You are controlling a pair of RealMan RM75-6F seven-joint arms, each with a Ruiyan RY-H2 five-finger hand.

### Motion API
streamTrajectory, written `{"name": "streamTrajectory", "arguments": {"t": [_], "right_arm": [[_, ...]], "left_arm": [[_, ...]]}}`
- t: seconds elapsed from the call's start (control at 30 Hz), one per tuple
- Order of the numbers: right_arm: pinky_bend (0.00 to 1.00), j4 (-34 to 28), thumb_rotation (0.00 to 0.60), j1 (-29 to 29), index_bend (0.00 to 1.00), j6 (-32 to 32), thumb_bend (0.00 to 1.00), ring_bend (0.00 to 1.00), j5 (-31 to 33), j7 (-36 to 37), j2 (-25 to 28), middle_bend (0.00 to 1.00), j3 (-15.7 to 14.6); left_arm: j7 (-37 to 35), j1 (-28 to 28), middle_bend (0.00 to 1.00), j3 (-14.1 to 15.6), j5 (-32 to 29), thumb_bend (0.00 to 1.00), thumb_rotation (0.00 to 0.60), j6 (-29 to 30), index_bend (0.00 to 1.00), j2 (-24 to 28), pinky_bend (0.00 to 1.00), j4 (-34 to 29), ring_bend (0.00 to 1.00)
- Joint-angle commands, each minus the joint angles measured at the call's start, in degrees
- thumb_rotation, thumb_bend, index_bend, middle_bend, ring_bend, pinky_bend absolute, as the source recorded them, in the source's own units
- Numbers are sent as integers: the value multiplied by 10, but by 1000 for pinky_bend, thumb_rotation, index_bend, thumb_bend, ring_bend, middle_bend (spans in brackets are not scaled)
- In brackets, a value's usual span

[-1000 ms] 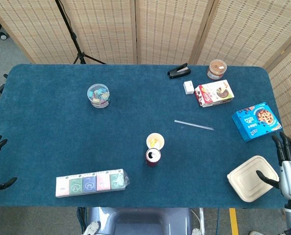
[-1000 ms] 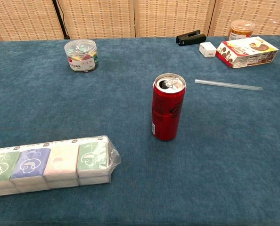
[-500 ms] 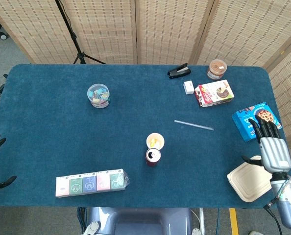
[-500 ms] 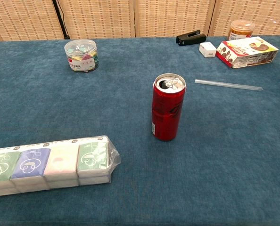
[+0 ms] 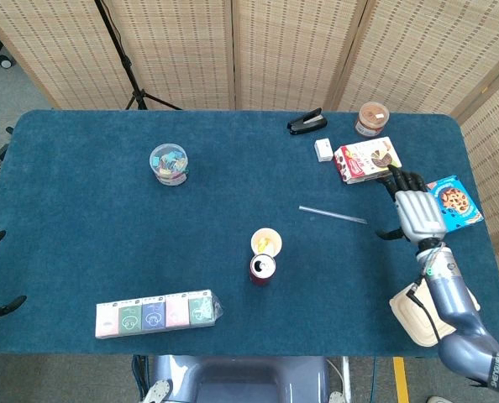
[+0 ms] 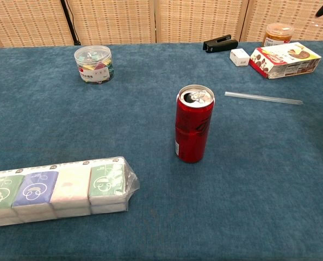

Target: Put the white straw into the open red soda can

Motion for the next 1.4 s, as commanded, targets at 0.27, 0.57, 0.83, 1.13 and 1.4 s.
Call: {"name": "streamTrajectory", "arguments": {"t": [0.27,0.57,0.83,1.13,1.4], "right_arm": [[0,123,600,119,298,-54,0,0,151,-78,-125,0,9],[0,212,600,178,346,-45,17,0,202,-107,-218,0,8],[0,298,600,216,367,-61,154,0,240,-126,-287,0,5],[0,319,600,225,375,-62,173,0,240,-133,-311,0,-5],[0,355,600,233,402,-66,242,0,248,-142,-334,0,-7]], "left_arm": [[2,-9,0,-7,-17,0,600,-18,0,4,0,-5,0],[4,-17,0,-14,-35,0,600,-32,0,6,0,-10,0],[-1,-19,0,-18,-50,0,600,-41,0,9,0,-12,0],[-2,-22,0,-19,-56,0,600,-48,0,10,0,-13,0],[2,-22,0,-20,-60,0,600,-48,0,10,0,-14,0]]}}
